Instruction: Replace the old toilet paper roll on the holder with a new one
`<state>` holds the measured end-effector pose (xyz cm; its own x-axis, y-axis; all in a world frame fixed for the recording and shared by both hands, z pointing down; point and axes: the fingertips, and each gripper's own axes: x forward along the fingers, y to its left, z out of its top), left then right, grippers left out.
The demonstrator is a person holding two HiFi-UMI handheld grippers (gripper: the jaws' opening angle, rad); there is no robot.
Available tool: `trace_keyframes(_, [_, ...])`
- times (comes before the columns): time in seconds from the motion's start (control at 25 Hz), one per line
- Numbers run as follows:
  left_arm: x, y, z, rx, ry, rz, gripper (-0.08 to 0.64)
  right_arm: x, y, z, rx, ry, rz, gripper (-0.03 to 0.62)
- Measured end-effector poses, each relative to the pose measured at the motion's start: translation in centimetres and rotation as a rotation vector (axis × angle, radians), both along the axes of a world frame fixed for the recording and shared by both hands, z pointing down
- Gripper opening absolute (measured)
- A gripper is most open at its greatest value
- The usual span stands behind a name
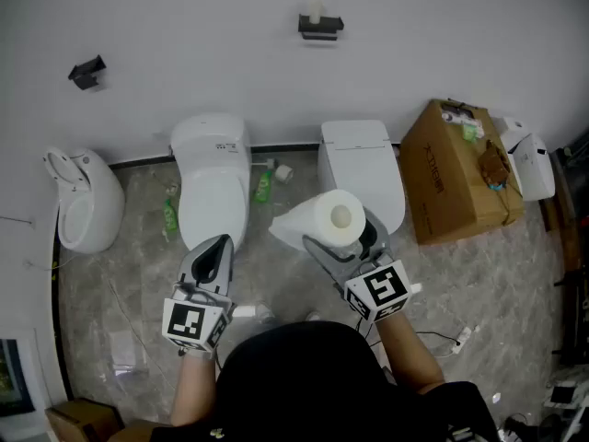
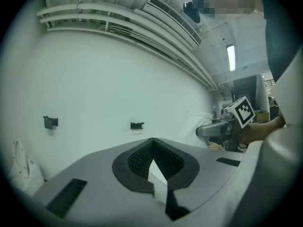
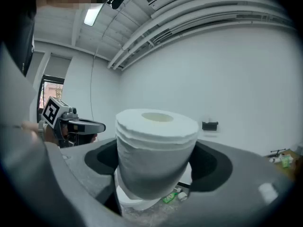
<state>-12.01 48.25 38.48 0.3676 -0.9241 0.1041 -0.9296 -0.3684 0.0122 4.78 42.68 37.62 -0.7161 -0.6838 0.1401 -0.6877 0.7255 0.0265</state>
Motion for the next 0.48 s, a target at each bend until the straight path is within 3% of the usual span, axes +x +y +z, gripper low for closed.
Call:
trace_keyframes(0.28, [-1.0, -0.2, 0.0, 0.006, 0.008, 0.005, 0.012, -1.1, -0.1, 0.0, 0.005, 0.013, 0.004, 0.433])
trace_keyframes(0.48, [-2.8, -0.8, 0.9, -0.003, 0.013, 0.001, 0.013, -2.1, -0.9, 0.4, -0.045, -0.035, 0.022, 0.434])
